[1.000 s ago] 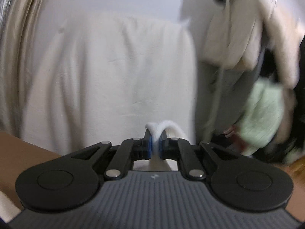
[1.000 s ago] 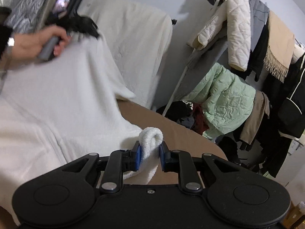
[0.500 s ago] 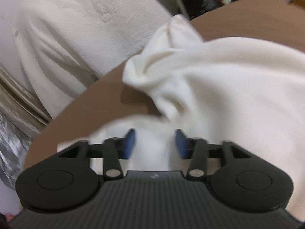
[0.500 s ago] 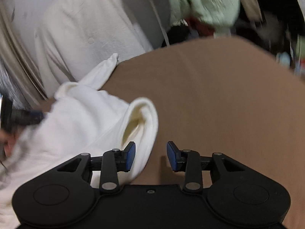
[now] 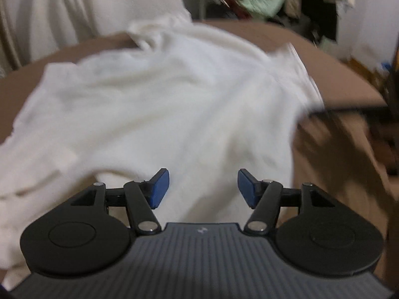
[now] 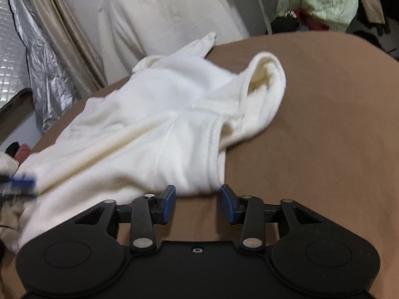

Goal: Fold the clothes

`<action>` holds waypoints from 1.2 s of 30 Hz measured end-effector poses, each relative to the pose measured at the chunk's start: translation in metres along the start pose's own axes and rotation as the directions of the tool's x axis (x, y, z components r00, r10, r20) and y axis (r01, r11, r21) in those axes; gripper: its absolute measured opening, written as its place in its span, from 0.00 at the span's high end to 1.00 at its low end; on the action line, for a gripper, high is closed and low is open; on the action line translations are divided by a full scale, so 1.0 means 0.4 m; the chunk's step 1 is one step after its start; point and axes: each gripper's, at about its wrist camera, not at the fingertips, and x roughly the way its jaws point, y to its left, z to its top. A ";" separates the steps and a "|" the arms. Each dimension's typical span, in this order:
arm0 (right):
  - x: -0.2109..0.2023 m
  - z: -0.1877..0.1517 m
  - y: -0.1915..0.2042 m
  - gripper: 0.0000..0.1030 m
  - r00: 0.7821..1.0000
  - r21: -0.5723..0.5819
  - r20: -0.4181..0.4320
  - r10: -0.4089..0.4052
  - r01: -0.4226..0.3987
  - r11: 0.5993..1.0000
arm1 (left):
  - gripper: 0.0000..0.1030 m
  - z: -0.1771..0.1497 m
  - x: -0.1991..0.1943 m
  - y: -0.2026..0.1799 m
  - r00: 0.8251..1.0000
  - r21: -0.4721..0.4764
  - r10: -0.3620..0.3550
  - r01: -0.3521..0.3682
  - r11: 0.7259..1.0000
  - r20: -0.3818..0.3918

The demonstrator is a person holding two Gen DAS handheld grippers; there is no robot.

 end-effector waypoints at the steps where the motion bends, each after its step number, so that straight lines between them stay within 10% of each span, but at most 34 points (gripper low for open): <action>1: 0.009 0.019 -0.006 0.40 1.000 0.011 0.004 0.018 -0.018 1.000 | 0.40 -0.012 0.008 -0.016 1.000 0.025 0.000 0.000 1.000 -0.017; 4: 0.050 0.051 -0.004 0.48 0.998 0.031 -0.035 0.046 -0.045 0.999 | 0.29 -0.028 0.033 -0.065 0.998 0.105 0.038 -0.032 0.994 -0.059; 5: 0.056 0.057 0.007 0.90 0.999 0.010 -0.038 0.037 -0.037 0.999 | 0.25 -0.030 0.039 -0.076 0.996 0.121 0.057 -0.049 0.991 -0.068; 6: 0.050 0.066 0.027 0.94 0.999 -0.018 -0.032 0.004 -0.005 1.000 | 0.22 -0.030 0.043 -0.084 0.994 0.131 0.080 -0.070 0.989 -0.075; 12: -0.152 0.143 0.125 0.96 0.960 -0.182 0.152 -0.234 0.260 0.948 | 0.13 -0.030 -0.030 -0.096 0.996 0.047 0.037 -0.033 0.998 -0.085; 16: -0.100 0.070 0.098 0.95 0.933 -0.377 0.033 -0.359 0.344 0.860 | 0.10 -0.065 -0.029 -0.149 0.994 0.108 0.040 -0.029 0.994 -0.101; 22: -0.030 0.000 0.045 0.92 0.936 -0.299 0.003 -0.351 0.336 0.893 | 0.03 -0.148 0.068 -0.253 0.962 0.437 0.272 -0.238 0.867 -0.018; 25: -0.032 0.021 0.040 0.91 0.941 -0.247 0.008 -0.339 0.330 0.911 | 0.30 -0.137 0.047 -0.253 0.959 0.405 0.283 -0.263 0.876 0.009; 27: -0.039 0.040 0.031 0.91 0.948 -0.202 0.002 -0.319 0.313 0.928 | 0.73 -0.129 0.013 -0.251 0.964 0.370 0.267 -0.253 0.894 0.014; 29: -0.065 0.060 0.001 0.87 0.965 -0.068 -0.024 -0.262 0.260 0.963 | 0.91 -0.115 -0.021 -0.232 0.969 0.310 0.247 -0.238 0.920 0.012; 36: -0.188 0.046 0.011 0.74 0.997 0.140 -0.027 -0.074 0.077 0.987 | 0.94 -0.093 -0.115 -0.155 0.991 0.087 0.115 -0.121 0.989 0.072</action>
